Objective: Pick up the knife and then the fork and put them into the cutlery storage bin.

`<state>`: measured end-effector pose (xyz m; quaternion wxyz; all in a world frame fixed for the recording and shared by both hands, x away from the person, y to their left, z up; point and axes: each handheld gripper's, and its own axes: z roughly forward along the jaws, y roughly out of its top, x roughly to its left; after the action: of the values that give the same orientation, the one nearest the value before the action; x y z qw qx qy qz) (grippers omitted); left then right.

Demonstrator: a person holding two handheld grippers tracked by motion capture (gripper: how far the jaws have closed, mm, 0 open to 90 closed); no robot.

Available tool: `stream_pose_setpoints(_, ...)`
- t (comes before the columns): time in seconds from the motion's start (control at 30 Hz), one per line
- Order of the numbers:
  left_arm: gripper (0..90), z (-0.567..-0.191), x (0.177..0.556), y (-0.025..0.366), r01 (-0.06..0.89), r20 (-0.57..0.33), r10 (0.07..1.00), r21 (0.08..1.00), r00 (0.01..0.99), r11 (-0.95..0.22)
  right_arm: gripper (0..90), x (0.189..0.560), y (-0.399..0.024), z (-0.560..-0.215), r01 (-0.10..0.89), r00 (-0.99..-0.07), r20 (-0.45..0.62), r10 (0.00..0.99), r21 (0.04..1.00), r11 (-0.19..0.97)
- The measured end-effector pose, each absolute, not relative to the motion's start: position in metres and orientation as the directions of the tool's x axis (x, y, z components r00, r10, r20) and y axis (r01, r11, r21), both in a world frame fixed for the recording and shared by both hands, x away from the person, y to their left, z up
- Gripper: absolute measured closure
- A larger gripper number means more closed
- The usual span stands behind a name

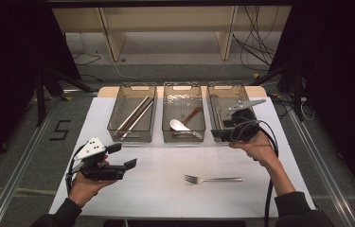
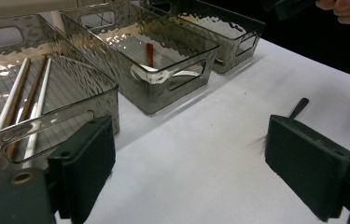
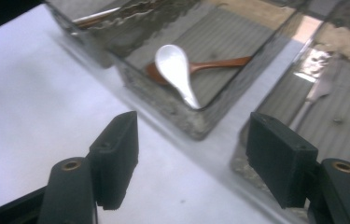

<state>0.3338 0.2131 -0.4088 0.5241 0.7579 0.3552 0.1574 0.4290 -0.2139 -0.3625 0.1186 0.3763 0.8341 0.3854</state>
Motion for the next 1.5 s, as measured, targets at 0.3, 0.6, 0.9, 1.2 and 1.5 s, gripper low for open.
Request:
stream_pose_setpoints(0.3, 15.7, -0.409, 0.334, 0.215, 0.374, -0.14, 0.705, 0.908, 0.696, -0.19, 32.1, 0.414, -0.211, -0.372, 0.538, -0.714, 0.081, 0.695, 0.698, 0.472)
stream_pose_setpoints(0.6, 15.8, -0.409, 0.334, 0.214, 0.373, -0.132, 0.701, 0.905, 0.701, -0.203, 31.5, 0.398, -0.205, -0.386, 0.537, -0.76, 0.074, 0.646, 0.633, 0.558)
stream_pose_setpoints(0.9, 15.7, -0.409, 0.334, 0.214, 0.371, -0.129, 0.701, 0.906, 0.702, -0.204, 31.5, 0.388, -0.197, -0.404, 0.534, -0.793, 0.068, 0.606, 0.557, 0.636)
stream_pose_setpoints(1.2, 15.7, -0.409, 0.334, 0.214, 0.37, -0.13, 0.7, 0.907, 0.702, -0.201, 28.2, 0.381, -0.187, -0.419, 0.516, -0.819, 0.026, 0.573, 0.469, 0.717)
stream_pose_setpoints(1.5, 15.7, -0.409, 0.334, 0.214, 0.37, -0.13, 0.7, 0.907, 0.702, -0.202, 25.1, 0.379, -0.183, -0.423, 0.513, -0.825, 0.012, 0.565, 0.435, 0.74)
